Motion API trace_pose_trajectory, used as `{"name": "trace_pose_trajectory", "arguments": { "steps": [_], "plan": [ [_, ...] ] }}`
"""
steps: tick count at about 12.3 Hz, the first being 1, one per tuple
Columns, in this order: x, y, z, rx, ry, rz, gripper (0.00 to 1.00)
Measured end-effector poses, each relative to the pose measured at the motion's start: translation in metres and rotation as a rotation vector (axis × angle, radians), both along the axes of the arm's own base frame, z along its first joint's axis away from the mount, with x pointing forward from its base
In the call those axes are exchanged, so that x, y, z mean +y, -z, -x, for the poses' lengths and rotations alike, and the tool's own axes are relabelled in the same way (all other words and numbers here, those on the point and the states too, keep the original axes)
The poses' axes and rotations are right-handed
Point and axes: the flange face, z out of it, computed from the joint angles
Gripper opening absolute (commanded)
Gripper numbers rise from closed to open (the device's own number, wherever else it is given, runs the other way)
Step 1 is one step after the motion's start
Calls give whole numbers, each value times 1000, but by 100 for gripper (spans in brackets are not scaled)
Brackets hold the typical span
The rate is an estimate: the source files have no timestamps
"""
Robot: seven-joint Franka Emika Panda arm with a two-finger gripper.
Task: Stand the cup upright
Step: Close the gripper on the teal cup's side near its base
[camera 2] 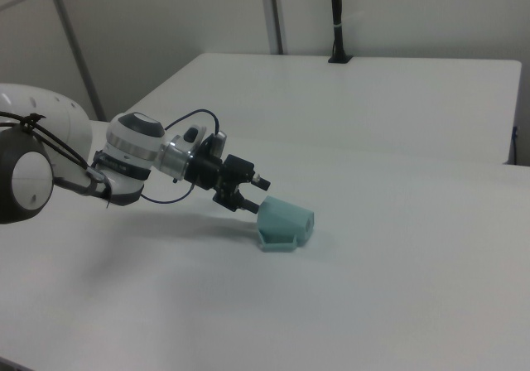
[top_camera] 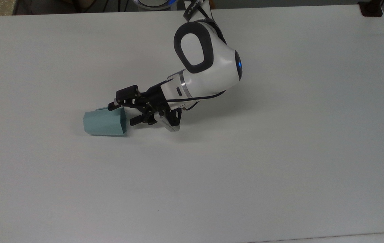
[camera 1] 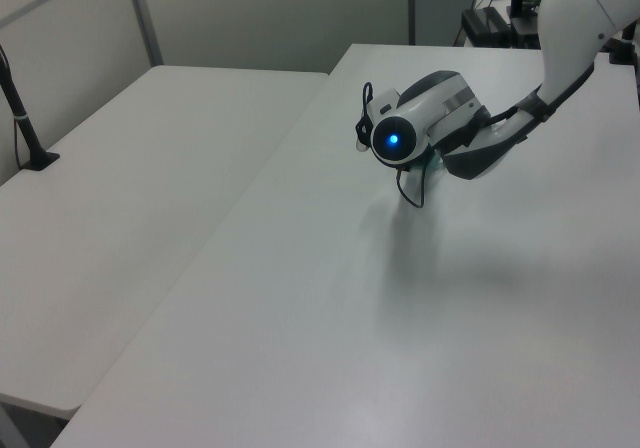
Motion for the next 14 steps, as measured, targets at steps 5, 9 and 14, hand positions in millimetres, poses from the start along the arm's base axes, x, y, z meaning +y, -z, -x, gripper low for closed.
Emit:
{"name": "trace_pose_trajectory", "arguments": {
  "steps": [5,9,14],
  "plan": [
    [-17,12,-4,14,15,21,72],
    [-30,20,-9,18,10,55,0],
    [-33,21,-10,17,-8,91,0]
  ]
}}
